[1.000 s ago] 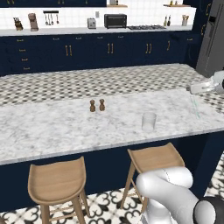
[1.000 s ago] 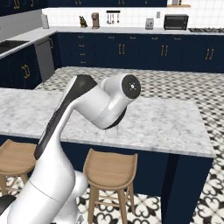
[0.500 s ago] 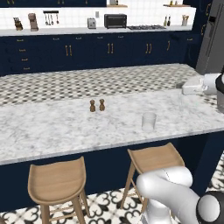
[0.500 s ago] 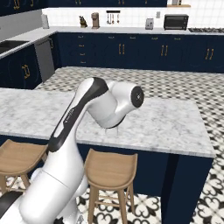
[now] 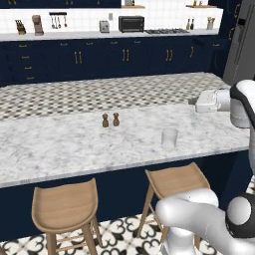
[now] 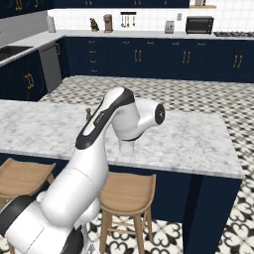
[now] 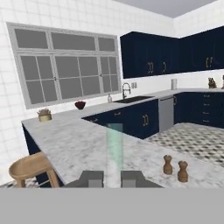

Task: Take a straw from the drawer in front and place it inside the glass cup on the dining counter.

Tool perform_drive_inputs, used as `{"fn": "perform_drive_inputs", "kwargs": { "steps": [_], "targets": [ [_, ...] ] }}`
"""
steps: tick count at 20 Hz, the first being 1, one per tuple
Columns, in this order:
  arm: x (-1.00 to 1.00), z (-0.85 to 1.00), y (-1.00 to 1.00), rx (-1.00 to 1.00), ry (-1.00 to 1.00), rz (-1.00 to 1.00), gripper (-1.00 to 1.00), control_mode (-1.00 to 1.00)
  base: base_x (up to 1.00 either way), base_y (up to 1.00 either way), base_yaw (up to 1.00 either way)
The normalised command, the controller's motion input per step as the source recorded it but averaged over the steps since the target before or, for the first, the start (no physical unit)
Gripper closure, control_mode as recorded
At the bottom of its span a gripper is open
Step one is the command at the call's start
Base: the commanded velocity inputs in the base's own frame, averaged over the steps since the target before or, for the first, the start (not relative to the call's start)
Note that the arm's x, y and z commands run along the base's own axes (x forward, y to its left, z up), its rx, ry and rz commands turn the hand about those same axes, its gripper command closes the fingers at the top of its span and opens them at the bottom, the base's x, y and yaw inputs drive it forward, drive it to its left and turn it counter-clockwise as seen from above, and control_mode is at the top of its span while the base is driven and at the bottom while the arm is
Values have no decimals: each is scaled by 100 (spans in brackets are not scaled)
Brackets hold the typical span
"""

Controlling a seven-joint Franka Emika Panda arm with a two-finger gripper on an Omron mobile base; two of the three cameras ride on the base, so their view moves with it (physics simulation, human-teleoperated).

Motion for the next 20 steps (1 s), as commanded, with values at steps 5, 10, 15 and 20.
{"fn": "perform_drive_inputs", "kwargs": {
  "steps": [5, 10, 15, 20],
  "targets": [
    [51, -21, 10, 0, 0, 5, 100, -100, 0, 0, 0],
    [42, -22, 7, 0, 0, 2, 100, -100, 0, 0, 0],
    [50, -31, 3, 0, 0, 1, 100, -100, 0, 0, 0],
    [57, -35, 4, 0, 0, 0, 100, -100, 0, 0, 0]
  ]
}}
